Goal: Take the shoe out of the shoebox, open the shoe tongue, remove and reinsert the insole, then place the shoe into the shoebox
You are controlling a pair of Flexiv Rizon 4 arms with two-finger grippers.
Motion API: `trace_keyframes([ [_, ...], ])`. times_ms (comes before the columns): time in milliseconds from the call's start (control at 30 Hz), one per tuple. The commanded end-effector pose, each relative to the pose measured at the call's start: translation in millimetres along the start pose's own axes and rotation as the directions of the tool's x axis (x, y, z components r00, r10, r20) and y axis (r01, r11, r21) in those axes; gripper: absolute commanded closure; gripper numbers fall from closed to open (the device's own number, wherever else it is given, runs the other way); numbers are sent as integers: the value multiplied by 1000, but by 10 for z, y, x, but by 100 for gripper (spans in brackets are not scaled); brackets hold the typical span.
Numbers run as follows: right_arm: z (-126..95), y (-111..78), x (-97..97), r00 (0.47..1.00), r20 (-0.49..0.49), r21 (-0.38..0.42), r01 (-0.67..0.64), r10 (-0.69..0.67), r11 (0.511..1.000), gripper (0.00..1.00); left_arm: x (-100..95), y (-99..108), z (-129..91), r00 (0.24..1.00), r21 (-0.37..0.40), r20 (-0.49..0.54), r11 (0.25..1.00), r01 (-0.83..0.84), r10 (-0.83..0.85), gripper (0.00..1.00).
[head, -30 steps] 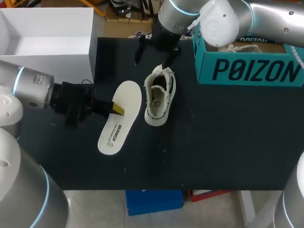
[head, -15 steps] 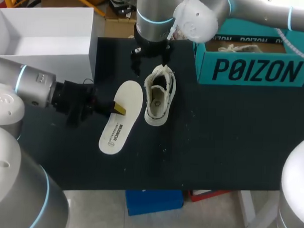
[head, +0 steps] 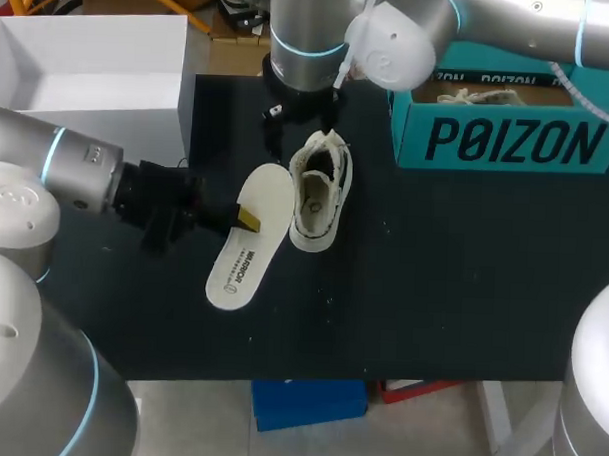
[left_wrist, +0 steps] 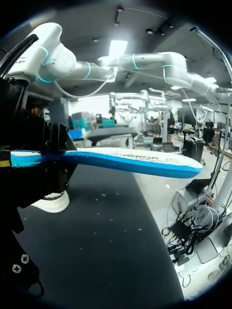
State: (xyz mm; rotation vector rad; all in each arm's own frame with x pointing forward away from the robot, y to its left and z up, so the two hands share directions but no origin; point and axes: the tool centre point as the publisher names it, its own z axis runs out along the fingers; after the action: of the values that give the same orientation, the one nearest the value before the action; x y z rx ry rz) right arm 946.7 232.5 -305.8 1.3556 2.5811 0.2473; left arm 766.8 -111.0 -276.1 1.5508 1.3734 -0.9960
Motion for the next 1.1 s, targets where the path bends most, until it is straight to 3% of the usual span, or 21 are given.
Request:
trace_keyframes([
  [33,122,-180,32,997,15,-64,82,-82,995,0,19,-8,-2,1000,-9,-9,1000,2,-2,100],
  [400,233,-438,-34,987,38,-128,161,-157,979,0,4,-14,57,1000,-4,-21,1000,3,-3,100],
  [633,259,-514,-117,949,101,-53,304,-297,951,0,6,-9,109,1000,-1,-24,1000,5,-5,100],
  [867,326,-467,-176,914,169,-6,375,-369,927,0,19,2,163,1000,-1,-27,1000,14,-14,100],
  [1100,520,-459,-113,863,272,25,437,-427,899,0,33,37,181,999,-4,-36,1000,20,-20,100],
])
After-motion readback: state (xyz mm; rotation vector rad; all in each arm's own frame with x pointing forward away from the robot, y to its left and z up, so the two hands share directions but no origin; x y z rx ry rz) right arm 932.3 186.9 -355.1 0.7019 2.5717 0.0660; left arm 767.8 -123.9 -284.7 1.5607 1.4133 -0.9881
